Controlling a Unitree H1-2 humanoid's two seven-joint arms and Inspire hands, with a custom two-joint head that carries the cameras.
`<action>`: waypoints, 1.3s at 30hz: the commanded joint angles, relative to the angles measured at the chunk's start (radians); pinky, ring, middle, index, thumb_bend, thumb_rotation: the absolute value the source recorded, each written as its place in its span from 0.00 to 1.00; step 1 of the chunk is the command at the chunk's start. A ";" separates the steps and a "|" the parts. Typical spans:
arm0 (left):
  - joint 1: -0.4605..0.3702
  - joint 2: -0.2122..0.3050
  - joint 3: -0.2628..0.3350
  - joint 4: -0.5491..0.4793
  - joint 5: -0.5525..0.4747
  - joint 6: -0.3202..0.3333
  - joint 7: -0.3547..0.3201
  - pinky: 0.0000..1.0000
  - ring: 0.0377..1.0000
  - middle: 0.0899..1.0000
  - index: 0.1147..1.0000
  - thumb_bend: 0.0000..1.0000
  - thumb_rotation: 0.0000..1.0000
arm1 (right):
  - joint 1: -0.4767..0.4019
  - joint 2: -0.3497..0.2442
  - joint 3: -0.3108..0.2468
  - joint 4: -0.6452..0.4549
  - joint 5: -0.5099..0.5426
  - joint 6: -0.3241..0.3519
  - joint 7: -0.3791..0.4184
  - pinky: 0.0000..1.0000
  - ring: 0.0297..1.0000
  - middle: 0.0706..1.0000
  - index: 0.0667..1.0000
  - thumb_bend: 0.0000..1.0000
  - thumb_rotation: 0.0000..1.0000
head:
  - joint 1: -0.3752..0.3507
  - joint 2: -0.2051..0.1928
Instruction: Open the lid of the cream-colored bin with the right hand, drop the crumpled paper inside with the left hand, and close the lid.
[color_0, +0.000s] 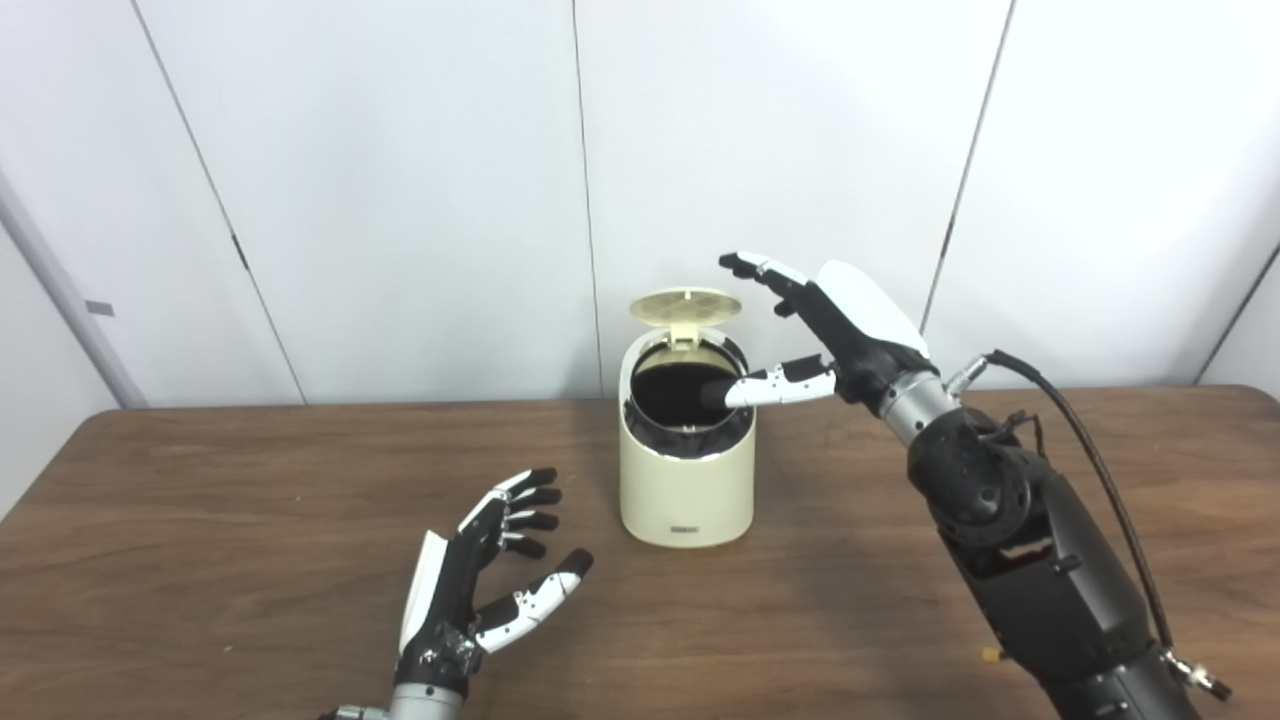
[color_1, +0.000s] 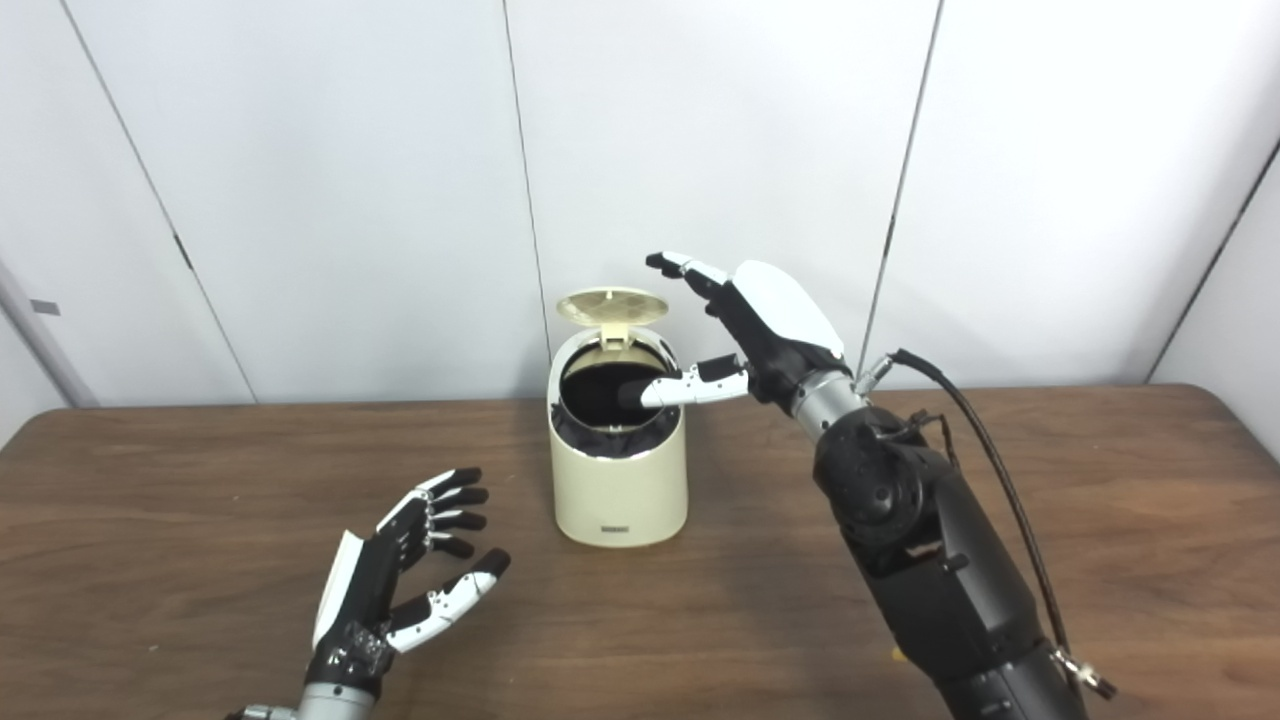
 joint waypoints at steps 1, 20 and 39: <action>-0.023 -0.005 0.000 -0.041 0.004 -0.006 0.000 0.60 0.68 0.74 0.79 0.64 0.32 | -0.069 -0.018 0.001 -0.012 -0.004 -0.040 -0.002 0.76 0.89 0.87 0.87 0.78 0.53 | 0.000 0.001; -0.030 -0.020 -0.009 -0.025 -0.004 -0.027 0.001 0.60 0.69 0.74 0.79 0.64 0.29 | -0.082 -0.064 0.092 -0.083 -0.114 -0.142 0.072 0.87 0.96 0.83 0.85 0.77 0.55 | 0.005 0.016; -0.029 -0.035 -0.005 -0.035 -0.023 -0.015 -0.012 0.58 0.69 0.74 0.79 0.66 0.27 | -0.027 -0.073 0.078 -0.148 -0.160 -0.187 0.088 0.94 0.88 0.63 0.66 0.74 0.54 | 0.009 0.040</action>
